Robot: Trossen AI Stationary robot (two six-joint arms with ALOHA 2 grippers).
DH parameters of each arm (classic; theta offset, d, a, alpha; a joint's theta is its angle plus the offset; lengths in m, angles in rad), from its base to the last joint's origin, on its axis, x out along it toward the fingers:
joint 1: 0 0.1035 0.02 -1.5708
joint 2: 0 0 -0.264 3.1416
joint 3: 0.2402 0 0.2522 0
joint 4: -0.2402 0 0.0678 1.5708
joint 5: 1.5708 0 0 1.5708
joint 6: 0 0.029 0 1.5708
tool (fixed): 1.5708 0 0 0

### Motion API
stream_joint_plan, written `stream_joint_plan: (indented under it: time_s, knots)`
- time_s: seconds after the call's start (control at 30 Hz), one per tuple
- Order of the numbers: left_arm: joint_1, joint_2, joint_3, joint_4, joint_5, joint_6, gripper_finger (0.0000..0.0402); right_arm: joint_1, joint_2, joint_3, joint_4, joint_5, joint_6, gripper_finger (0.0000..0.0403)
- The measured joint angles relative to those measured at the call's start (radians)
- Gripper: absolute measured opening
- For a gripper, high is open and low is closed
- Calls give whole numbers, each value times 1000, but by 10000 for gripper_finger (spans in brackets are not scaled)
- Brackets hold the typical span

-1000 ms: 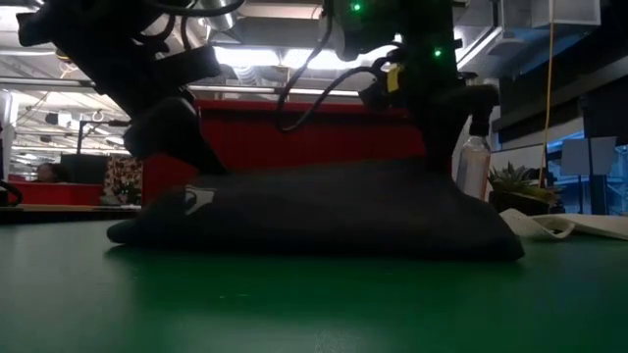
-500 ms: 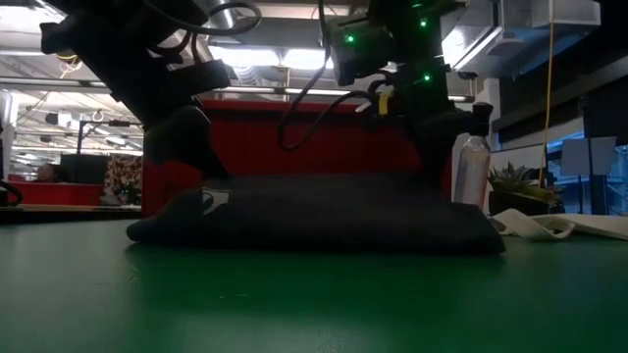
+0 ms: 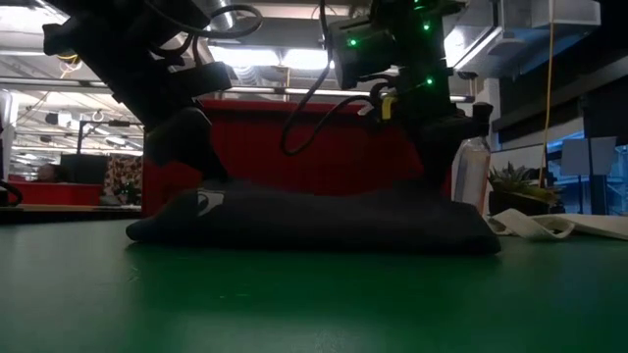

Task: Fold Laundry from Bin
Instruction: Fold the black shorts from the red laundry bin

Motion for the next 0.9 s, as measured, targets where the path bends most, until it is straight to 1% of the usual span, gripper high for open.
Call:
stream_joint_plan:
  time_s: [0.2,0.3,0.37,0.47,0.6,0.73,0.9]
  knots:
    - [0,0,0,-7,0,2,116,0,0,0,-1,13,0,222]
    - [0,0,0,-15,-1,8,146,0,0,0,-2,38,0,244]
    - [0,0,0,-15,-3,8,159,0,0,0,-13,42,-3,252]
    - [0,0,0,-15,-4,9,167,0,0,0,-64,60,-6,258]
    - [0,0,1,-17,-4,9,168,0,0,0,-143,137,27,259]
    - [0,0,43,-83,-15,10,169,0,-10,0,-197,192,61,260]
    - [-2,0,129,-208,-37,10,169,0,-50,0,-212,195,109,260]
